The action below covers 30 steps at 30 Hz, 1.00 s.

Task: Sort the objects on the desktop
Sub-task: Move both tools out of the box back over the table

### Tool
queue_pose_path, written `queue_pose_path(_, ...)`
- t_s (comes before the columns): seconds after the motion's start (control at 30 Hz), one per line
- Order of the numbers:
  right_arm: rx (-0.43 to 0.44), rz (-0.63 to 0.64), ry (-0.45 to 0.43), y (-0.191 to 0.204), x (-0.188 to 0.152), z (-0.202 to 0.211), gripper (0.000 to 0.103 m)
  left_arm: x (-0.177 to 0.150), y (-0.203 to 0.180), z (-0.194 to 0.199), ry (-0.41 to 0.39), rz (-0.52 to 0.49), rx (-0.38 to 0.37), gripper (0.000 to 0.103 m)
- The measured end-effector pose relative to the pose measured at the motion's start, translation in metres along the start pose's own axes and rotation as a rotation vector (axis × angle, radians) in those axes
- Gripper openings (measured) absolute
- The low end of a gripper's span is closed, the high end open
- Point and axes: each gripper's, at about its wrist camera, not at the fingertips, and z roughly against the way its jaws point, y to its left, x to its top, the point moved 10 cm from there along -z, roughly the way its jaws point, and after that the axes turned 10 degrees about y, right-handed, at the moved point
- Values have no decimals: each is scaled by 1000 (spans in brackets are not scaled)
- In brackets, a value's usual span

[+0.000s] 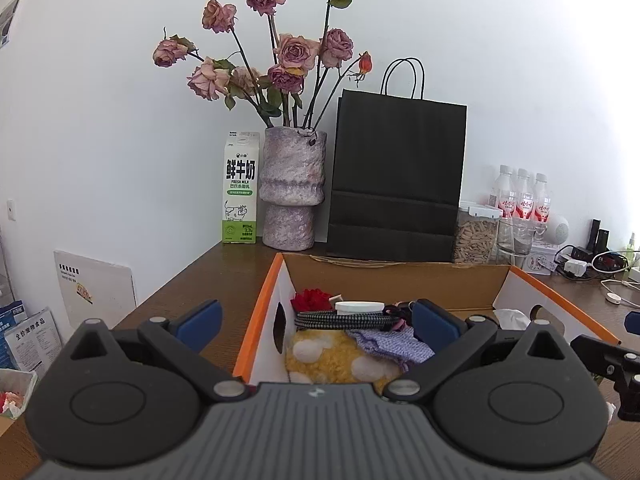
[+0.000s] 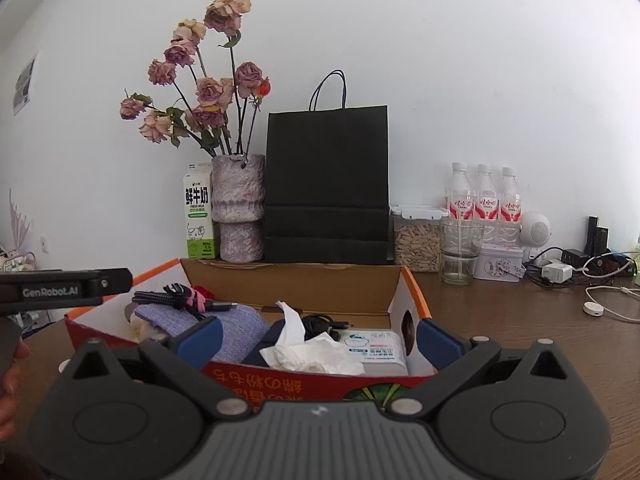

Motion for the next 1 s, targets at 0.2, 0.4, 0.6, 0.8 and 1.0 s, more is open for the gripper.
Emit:
queue_pose_path(0.2, -23, -19, 56, -21, -14, -1, 103, -9, 19, 3, 33, -9, 9, 103)
queue_pose_path(0.4, -61, -68, 148, -48, -28, -13, 103, -18, 48, -5, 94, -25, 62, 103)
queue_pose_path(0.6, -46, -64, 249, -56, -43, -25, 103, -22, 75, -6, 129, 10, 39, 103)
queue_pose_path(0.8, -30, -59, 288, -59, -51, -27, 101, -26, 86, 4, 120, -32, 33, 103)
queue_pose_path(1.0, -26, -29, 336, -57, -62, -29, 95, -46, 92, -9, 245, -82, 38, 103)
